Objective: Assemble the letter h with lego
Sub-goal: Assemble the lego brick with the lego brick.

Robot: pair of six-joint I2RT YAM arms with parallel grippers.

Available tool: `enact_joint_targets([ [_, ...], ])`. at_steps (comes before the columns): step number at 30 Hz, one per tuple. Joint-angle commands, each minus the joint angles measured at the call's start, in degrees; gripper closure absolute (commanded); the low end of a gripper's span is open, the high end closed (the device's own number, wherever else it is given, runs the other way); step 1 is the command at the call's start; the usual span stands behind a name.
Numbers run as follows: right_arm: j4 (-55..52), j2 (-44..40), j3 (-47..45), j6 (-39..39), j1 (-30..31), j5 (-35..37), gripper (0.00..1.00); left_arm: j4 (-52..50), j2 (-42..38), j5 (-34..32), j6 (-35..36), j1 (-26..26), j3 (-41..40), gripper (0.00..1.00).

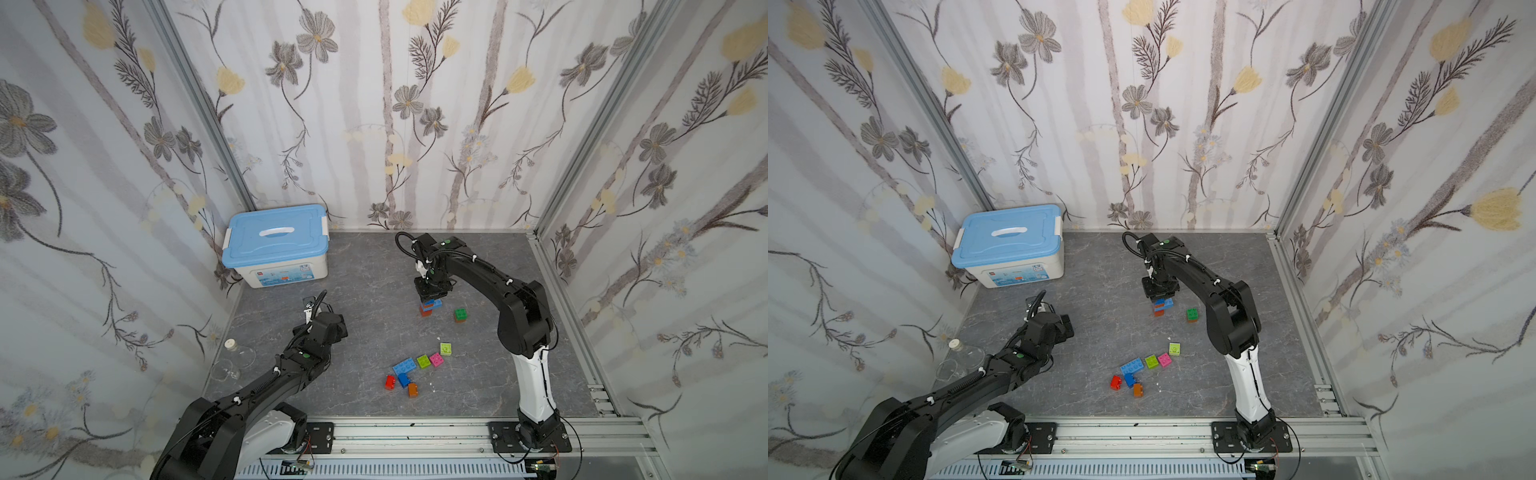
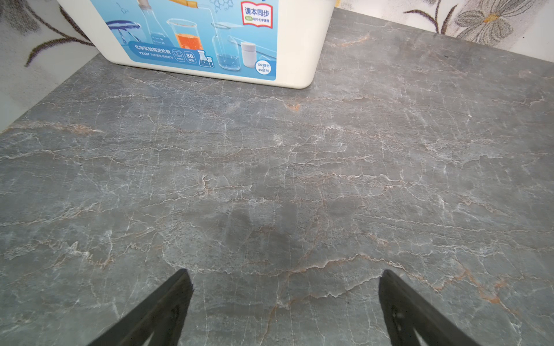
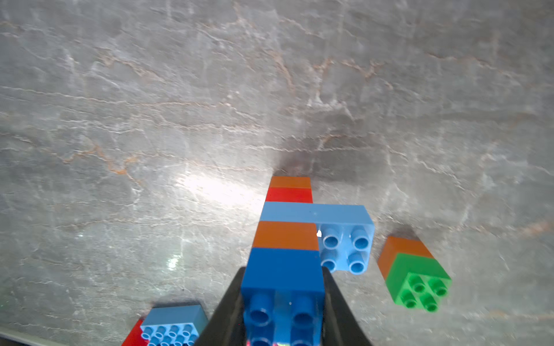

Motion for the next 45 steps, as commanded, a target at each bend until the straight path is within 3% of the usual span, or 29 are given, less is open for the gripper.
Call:
enact_joint_targets([
  [1, -1.39, -3.87, -1.25, 2.28, -0.54, 2.38, 0.86, 0.59, -0.14, -0.81, -0.24, 0.08, 0.11, 0.0],
  [15, 3.21, -7.79, -12.8, 2.59, -4.34, -2.63, 0.89, 0.89, -1.36, -0.73, -0.34, 0.05, -0.65, 0.0],
  [45, 1.55, -11.29, -15.45, 0.8, -6.41, -2.39, 0.88, 0.87, -0.85, -0.75, -0.3, 0.13, -0.44, 0.0],
])
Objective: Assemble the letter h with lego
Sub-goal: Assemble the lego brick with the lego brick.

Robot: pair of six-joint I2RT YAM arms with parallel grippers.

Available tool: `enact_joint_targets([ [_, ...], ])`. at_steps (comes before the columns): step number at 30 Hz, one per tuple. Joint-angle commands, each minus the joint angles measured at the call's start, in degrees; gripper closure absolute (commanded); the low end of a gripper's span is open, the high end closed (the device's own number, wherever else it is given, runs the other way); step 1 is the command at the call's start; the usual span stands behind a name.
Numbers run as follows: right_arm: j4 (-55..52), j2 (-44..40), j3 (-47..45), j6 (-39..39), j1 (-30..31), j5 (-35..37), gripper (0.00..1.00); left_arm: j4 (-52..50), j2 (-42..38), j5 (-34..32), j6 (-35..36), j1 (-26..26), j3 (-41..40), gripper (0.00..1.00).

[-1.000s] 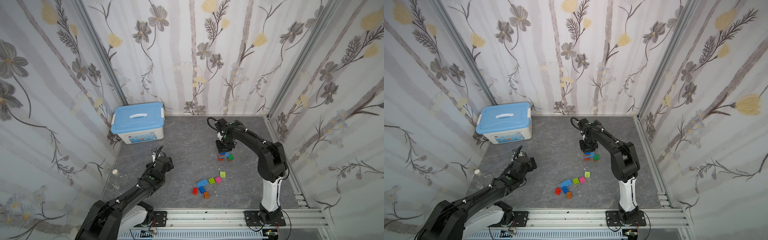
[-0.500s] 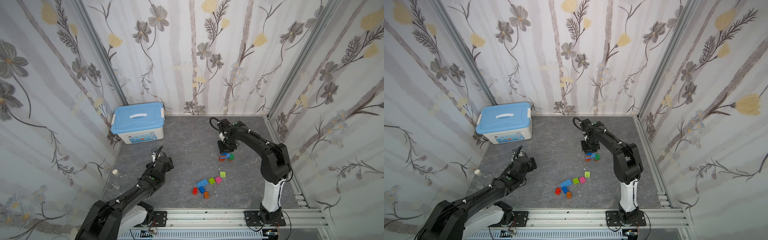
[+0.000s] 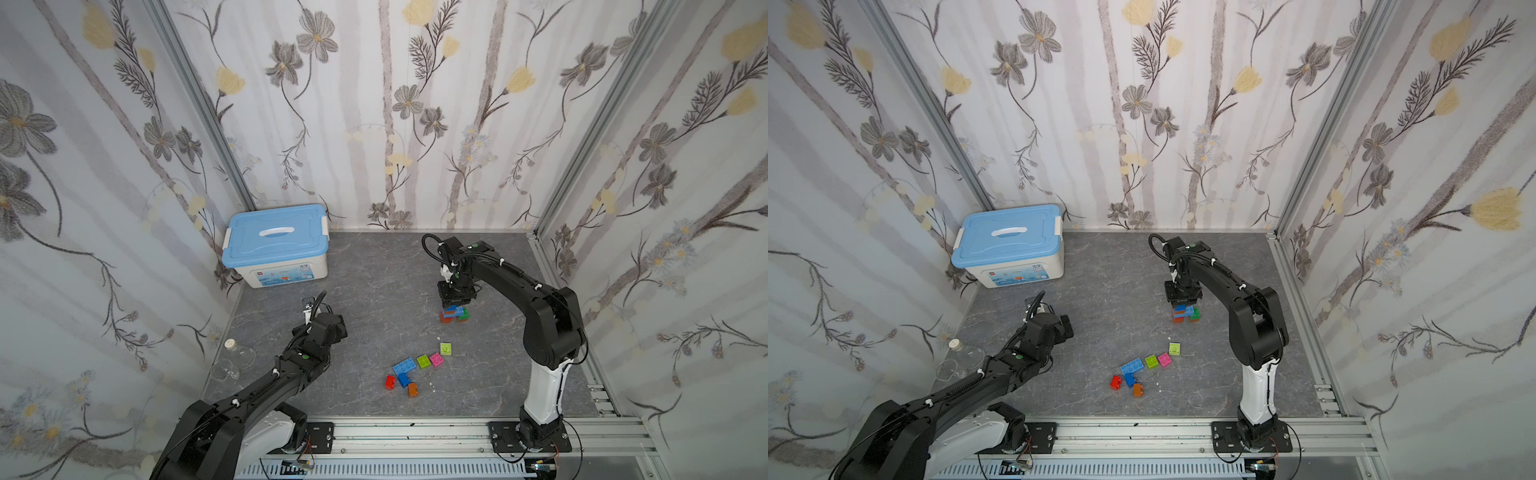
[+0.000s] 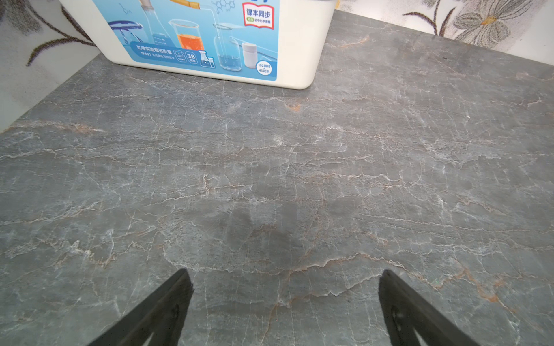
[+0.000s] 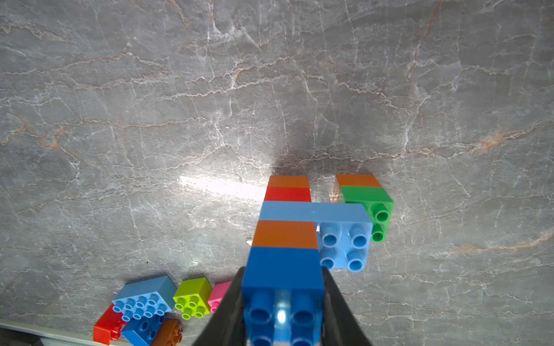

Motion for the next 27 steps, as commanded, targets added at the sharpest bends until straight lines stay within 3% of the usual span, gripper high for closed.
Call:
enact_joint_targets([
  [1, -0.99, -1.37, -0.5, -0.17, -0.17, -0.1, 0.88, 0.91, 0.03, -0.75, -0.34, 0.11, 0.11, 0.0],
  [27, 3.31, -0.41, -4.63, -0.87, -1.44, -2.71, 0.88, 0.83, 0.12, -0.75, -0.29, 0.05, 0.27, 0.0],
])
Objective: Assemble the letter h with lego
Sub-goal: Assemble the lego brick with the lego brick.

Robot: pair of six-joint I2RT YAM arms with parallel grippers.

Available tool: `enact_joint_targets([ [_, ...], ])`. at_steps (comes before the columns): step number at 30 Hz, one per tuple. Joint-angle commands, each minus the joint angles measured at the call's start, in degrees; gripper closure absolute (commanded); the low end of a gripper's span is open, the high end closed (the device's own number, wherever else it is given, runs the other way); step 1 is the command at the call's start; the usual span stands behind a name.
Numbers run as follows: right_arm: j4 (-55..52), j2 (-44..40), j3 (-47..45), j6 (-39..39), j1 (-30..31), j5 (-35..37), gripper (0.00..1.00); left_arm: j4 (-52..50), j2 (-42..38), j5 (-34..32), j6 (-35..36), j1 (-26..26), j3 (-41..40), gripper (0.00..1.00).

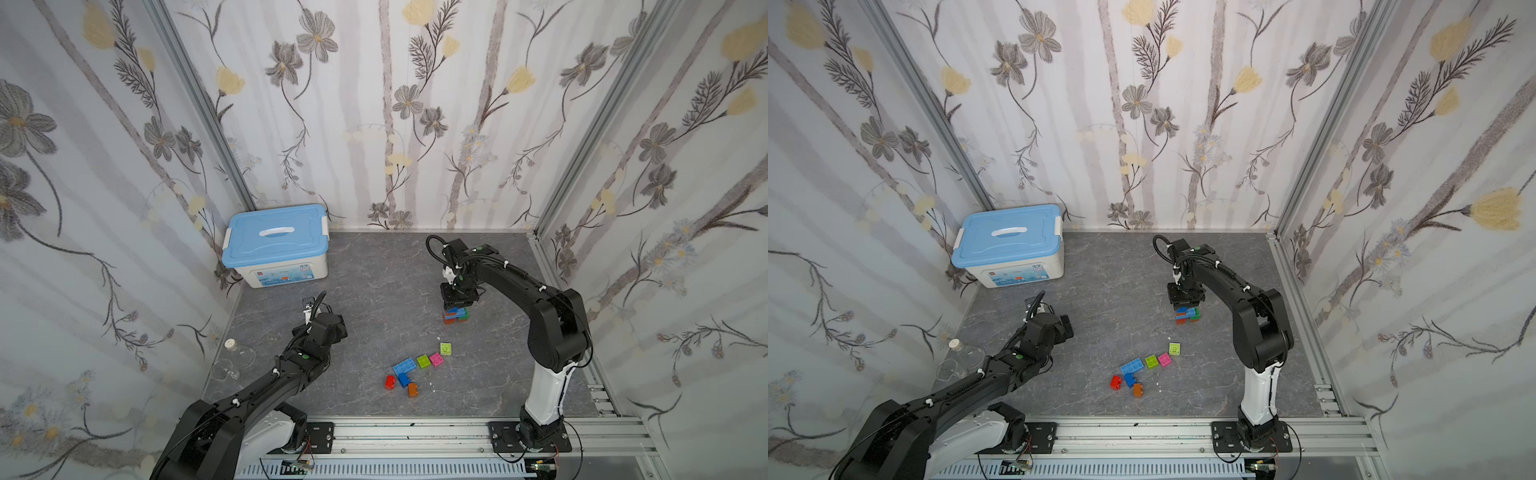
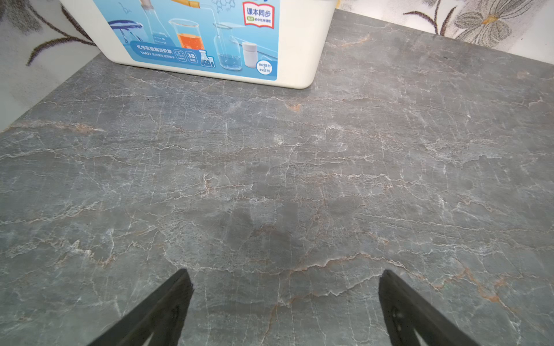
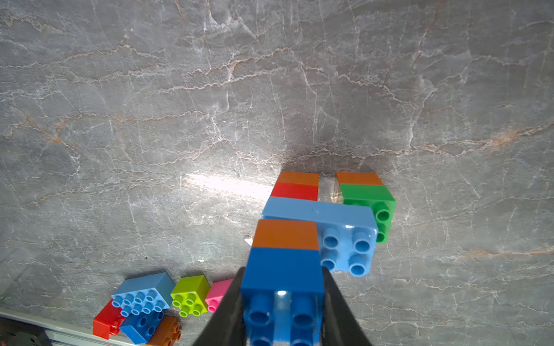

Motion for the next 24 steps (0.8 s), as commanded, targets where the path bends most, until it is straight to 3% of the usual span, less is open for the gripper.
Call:
enact_joint_targets([
  [1, -0.02, 0.96, -0.65, 0.15, -0.18, -0.36, 0.87, 0.81, 0.05, -0.78, -0.26, 0.01, 0.27, 0.0],
  [15, -2.04, 4.72, -1.33, 0.44, 1.93, 12.22, 0.87, 0.87, -0.26, -0.81, -0.31, 0.0, 0.0, 0.0],
  [24, 0.67, 8.88, -3.78, 1.32, 1.99, 9.58, 0.85, 0.83, -0.35, -0.77, -0.37, -0.01, -0.06, 0.0],
])
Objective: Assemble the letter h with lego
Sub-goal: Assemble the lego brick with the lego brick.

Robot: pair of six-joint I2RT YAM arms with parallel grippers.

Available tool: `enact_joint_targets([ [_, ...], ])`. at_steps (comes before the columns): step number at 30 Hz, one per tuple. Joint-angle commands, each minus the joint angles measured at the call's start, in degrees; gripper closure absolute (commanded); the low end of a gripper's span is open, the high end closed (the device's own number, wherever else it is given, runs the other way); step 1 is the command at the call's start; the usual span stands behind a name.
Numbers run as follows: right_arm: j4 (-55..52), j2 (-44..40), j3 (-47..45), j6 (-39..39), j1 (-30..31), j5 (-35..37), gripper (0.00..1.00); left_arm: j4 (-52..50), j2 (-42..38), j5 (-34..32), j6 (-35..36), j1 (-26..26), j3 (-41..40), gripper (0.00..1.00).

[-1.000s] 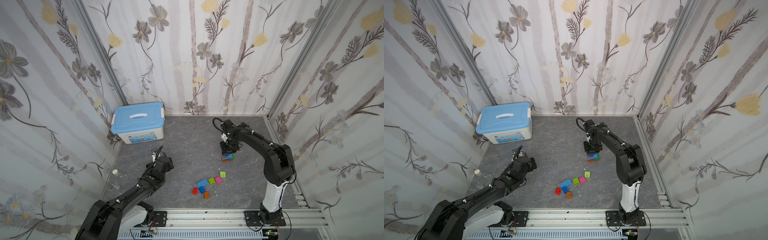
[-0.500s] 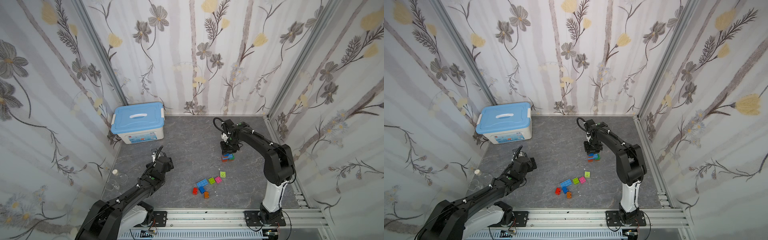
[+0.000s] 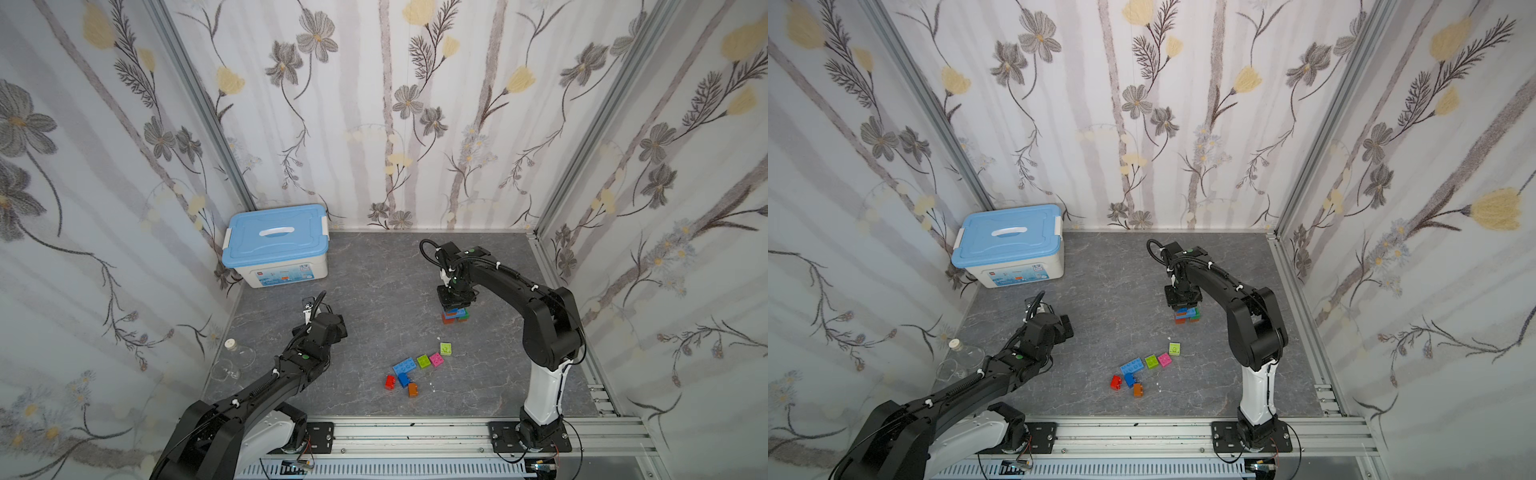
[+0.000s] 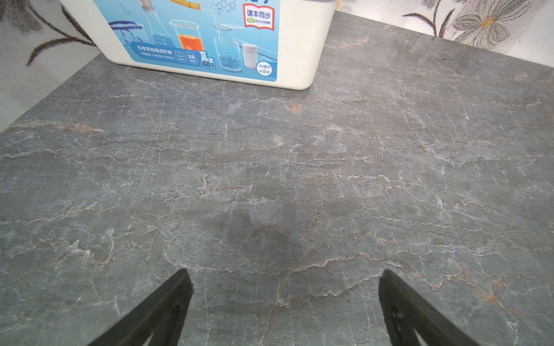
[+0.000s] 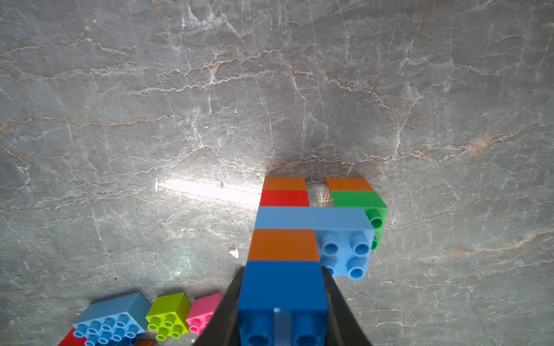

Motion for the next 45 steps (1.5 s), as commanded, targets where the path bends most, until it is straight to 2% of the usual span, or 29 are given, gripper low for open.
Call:
enact_joint_targets([
  [1, 0.38, 5.52, -3.58, 1.16, -0.34, 2.94, 0.85, 0.81, -0.27, -0.79, -0.21, 0.06, -0.04, 0.0],
  [9, 1.46, 7.77, -4.5, 1.34, -0.95, 3.35, 0.85, 0.85, -0.24, -0.79, -0.29, 0.04, -0.09, 0.0],
  [15, 0.79, 5.69, -3.67, 1.66, -0.97, 2.39, 0.85, 0.86, -0.24, -0.8, -0.26, 0.03, -0.08, 0.0],
  [21, -0.25, 0.17, -1.38, 2.17, -1.05, 0.29, 0.65, 0.81, -0.23, -0.85, -0.22, 0.06, -0.07, 0.0],
  [32, -1.08, -9.74, 0.71, 4.24, -1.65, -5.42, 0.54, 0.88, -0.6, -0.91, -0.36, 0.05, -0.34, 0.0],
  [36, -0.2, -13.42, -1.17, 4.49, -2.78, -4.59, 0.54, 0.94, -0.5, -0.82, -0.26, 0.08, -0.25, 0.0],
  [45, 7.84, -21.46, -12.55, 1.68, -4.14, -3.97, 0.59, 0.86, 0.1, -0.56, -0.13, 0.07, 0.09, 0.0],
])
